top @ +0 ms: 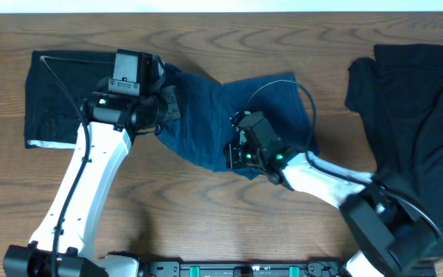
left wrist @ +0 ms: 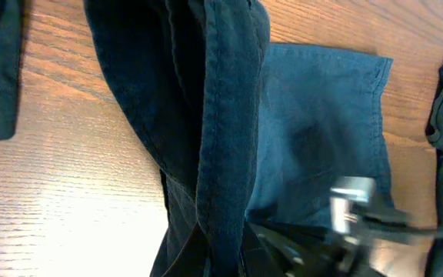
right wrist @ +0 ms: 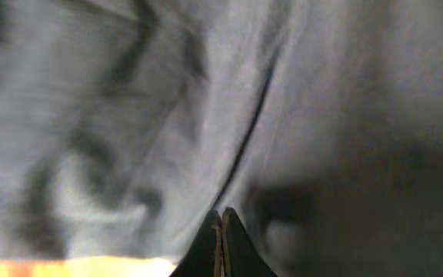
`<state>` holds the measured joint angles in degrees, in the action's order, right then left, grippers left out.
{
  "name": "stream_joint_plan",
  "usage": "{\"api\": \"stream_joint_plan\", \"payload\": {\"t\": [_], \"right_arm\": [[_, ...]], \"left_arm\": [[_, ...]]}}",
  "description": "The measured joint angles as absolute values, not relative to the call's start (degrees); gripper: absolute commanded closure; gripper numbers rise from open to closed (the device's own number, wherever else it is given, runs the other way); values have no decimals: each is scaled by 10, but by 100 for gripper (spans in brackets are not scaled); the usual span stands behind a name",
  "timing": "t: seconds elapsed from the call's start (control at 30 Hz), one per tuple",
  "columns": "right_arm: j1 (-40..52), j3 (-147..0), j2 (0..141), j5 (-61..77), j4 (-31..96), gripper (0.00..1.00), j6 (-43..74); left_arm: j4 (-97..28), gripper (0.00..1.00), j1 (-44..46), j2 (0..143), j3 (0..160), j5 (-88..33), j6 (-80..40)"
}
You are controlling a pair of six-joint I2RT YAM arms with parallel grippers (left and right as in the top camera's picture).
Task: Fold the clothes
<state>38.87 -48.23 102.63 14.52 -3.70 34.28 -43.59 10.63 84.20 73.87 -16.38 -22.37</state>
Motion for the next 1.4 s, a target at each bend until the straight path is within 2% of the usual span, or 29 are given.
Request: {"api": "stream_joint_plan", "payload": {"t": [0.33, 0.7, 0.97, 1.2, 1.4], "right_arm": [[383, -482, 1073, 189, -84, 99, 358], [285, -535, 991, 208, -103, 99, 354], [305, -536, 1057, 181, -133, 99, 355], [339, -535, 1167, 195, -235, 99, 355], [322, -536, 1157, 210, -234, 99, 355]], "left_arm": [[-435, 94, 106, 842, 739, -176, -239], [-435, 94, 106, 842, 739, -179, -240], [-431, 94, 106, 842, 739, -179, -242], [-428, 94, 106, 842, 739, -181, -242], [-428, 94, 106, 842, 739, -181, -242]]}}
